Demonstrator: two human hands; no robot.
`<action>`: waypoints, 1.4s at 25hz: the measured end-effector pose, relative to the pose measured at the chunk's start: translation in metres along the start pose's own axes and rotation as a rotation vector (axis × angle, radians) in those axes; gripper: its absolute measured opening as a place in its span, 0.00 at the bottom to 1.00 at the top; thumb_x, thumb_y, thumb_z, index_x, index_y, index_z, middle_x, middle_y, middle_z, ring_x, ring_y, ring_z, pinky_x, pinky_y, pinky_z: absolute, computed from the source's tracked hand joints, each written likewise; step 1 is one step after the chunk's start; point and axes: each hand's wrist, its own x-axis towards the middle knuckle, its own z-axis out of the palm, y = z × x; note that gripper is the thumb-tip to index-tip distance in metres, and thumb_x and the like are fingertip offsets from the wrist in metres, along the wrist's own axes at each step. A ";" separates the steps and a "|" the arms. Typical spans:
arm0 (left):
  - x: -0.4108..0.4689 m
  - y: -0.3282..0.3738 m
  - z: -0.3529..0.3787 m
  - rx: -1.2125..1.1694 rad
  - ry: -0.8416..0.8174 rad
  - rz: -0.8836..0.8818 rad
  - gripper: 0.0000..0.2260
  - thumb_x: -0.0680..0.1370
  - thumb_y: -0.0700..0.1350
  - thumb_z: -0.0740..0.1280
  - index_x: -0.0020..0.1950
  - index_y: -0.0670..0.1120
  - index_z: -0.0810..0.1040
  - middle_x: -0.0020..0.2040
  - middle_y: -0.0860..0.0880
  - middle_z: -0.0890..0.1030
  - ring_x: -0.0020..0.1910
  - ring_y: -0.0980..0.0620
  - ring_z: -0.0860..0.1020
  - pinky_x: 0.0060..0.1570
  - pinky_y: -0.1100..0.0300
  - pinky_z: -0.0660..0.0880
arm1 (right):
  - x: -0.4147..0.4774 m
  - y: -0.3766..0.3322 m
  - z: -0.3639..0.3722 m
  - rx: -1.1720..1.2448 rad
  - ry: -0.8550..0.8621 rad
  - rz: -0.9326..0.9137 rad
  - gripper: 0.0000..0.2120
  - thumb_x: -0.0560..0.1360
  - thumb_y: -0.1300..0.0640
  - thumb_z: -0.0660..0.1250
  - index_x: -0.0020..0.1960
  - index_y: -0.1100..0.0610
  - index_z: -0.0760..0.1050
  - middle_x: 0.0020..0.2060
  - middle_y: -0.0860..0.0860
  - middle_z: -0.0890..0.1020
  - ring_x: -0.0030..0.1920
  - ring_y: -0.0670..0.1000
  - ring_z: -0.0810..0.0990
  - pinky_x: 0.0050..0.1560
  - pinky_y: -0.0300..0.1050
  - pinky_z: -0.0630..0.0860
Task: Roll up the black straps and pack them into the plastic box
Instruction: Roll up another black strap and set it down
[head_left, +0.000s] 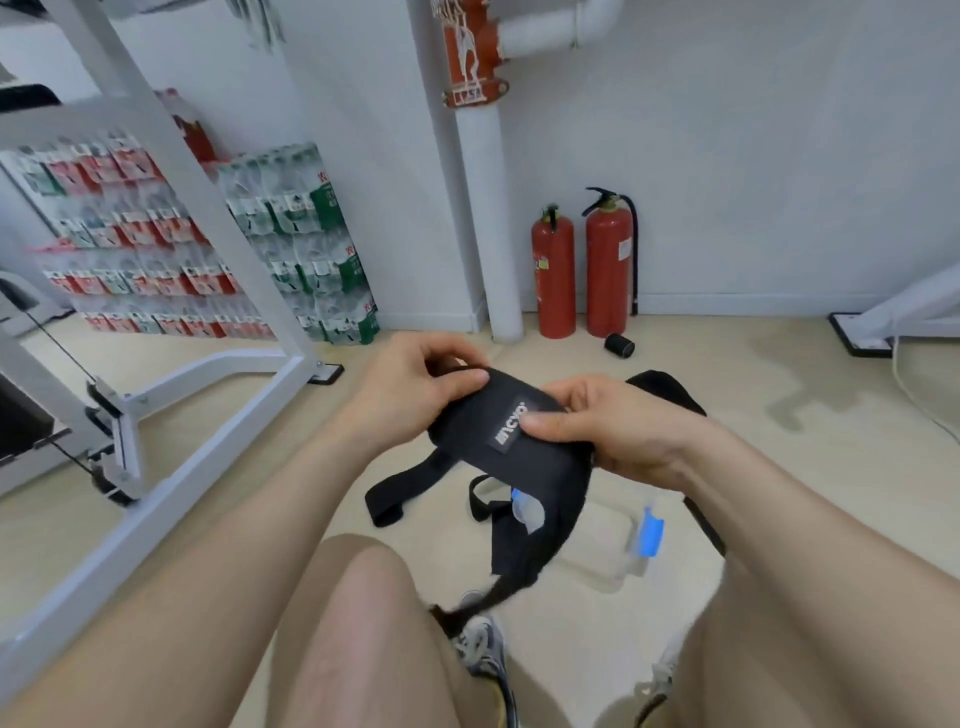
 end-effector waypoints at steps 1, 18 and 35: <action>0.003 -0.007 0.003 0.212 0.070 0.090 0.04 0.77 0.43 0.71 0.44 0.53 0.81 0.42 0.50 0.83 0.43 0.53 0.79 0.43 0.57 0.76 | -0.007 0.004 -0.006 -0.026 -0.020 0.038 0.13 0.77 0.59 0.69 0.58 0.65 0.80 0.49 0.58 0.85 0.47 0.54 0.84 0.51 0.48 0.80; 0.054 -0.104 0.233 0.958 -1.028 -0.049 0.09 0.76 0.44 0.63 0.53 0.53 0.79 0.58 0.50 0.80 0.57 0.47 0.78 0.54 0.55 0.76 | -0.101 0.137 -0.218 0.192 0.845 0.312 0.08 0.77 0.60 0.69 0.40 0.62 0.78 0.25 0.51 0.79 0.25 0.48 0.76 0.25 0.37 0.71; 0.200 -0.151 0.628 1.234 -1.022 0.463 0.21 0.80 0.43 0.61 0.74 0.46 0.68 0.80 0.43 0.54 0.79 0.40 0.51 0.74 0.37 0.46 | -0.054 0.425 -0.270 0.529 0.996 0.630 0.07 0.78 0.62 0.67 0.53 0.57 0.82 0.37 0.52 0.86 0.38 0.41 0.82 0.47 0.35 0.73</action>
